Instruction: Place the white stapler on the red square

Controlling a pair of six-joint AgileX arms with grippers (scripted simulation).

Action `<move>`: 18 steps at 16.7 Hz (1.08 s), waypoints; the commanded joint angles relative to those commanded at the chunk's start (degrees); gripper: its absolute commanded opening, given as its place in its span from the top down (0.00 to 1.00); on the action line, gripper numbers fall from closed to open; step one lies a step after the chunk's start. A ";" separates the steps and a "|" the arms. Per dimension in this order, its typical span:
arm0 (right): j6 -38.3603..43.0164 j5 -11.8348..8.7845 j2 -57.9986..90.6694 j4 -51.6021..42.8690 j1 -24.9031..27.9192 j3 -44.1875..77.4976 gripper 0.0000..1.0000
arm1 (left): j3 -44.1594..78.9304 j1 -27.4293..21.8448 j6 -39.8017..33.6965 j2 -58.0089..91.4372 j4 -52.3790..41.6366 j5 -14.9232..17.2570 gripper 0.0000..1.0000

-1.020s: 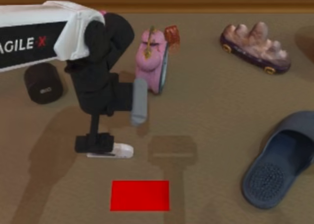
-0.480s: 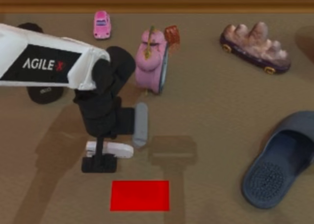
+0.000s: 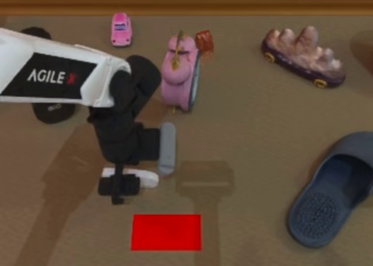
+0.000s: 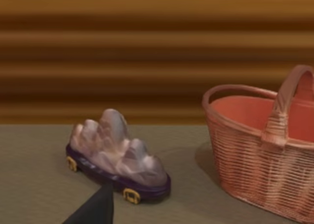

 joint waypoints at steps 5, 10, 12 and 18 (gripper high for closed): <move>0.00 0.00 0.00 0.00 0.00 0.00 0.00 | 0.00 0.00 0.00 0.00 0.00 0.00 0.90; 0.00 0.00 0.00 0.00 0.00 0.00 0.00 | 0.00 0.00 0.00 0.00 0.00 0.00 1.00; 0.00 0.00 0.00 0.00 0.00 0.00 0.00 | 0.00 0.00 0.00 0.00 0.00 0.00 1.00; 0.00 0.00 0.00 0.00 0.00 0.00 0.00 | 1.86 -0.01 0.29 -0.83 -2.28 0.01 1.00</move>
